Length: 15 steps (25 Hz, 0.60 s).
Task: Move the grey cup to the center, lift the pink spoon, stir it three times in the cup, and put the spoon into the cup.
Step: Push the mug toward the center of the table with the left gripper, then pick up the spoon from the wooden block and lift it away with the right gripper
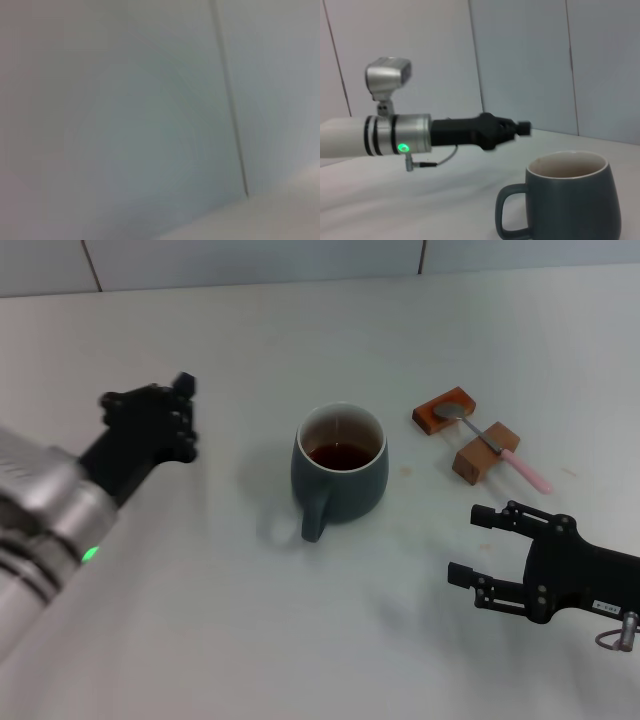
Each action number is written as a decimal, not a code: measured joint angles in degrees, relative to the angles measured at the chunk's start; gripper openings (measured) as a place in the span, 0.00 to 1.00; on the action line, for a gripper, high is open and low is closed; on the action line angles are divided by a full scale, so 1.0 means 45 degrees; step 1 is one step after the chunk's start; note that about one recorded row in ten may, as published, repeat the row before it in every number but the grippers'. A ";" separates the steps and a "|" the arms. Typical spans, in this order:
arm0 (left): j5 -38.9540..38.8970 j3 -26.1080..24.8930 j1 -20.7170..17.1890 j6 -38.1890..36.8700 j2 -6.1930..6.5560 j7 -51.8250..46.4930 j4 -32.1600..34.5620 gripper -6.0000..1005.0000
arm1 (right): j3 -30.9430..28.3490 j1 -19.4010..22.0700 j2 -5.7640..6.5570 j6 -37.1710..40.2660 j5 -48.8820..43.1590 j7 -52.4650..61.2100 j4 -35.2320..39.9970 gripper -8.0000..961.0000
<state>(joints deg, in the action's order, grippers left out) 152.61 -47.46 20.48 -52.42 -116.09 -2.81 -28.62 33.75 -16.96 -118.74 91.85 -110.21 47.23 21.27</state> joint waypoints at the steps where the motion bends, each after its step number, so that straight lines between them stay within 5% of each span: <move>1: 0.0420 -0.0003 -0.0027 -0.0728 0.0120 -0.0963 0.0398 0.00 | 0.0000 0.0000 0.0000 -0.0001 0.0000 0.0000 0.0000 0.82; 8: 0.2804 0.0274 0.0308 -0.6720 0.0506 -0.5538 0.3844 0.00 | -0.0113 -0.0016 0.0045 0.0017 -0.0001 0.0046 0.0001 0.82; 15: 0.2890 0.3573 0.0698 -1.0293 0.0580 -0.6638 0.6266 0.03 | -0.0173 -0.0056 0.0078 0.0053 -0.0001 0.0087 0.0000 0.82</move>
<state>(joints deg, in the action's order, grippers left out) 165.61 -31.38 23.62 -98.74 -113.48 -32.68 -0.43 32.97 -17.21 -118.39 92.09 -110.21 47.63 21.26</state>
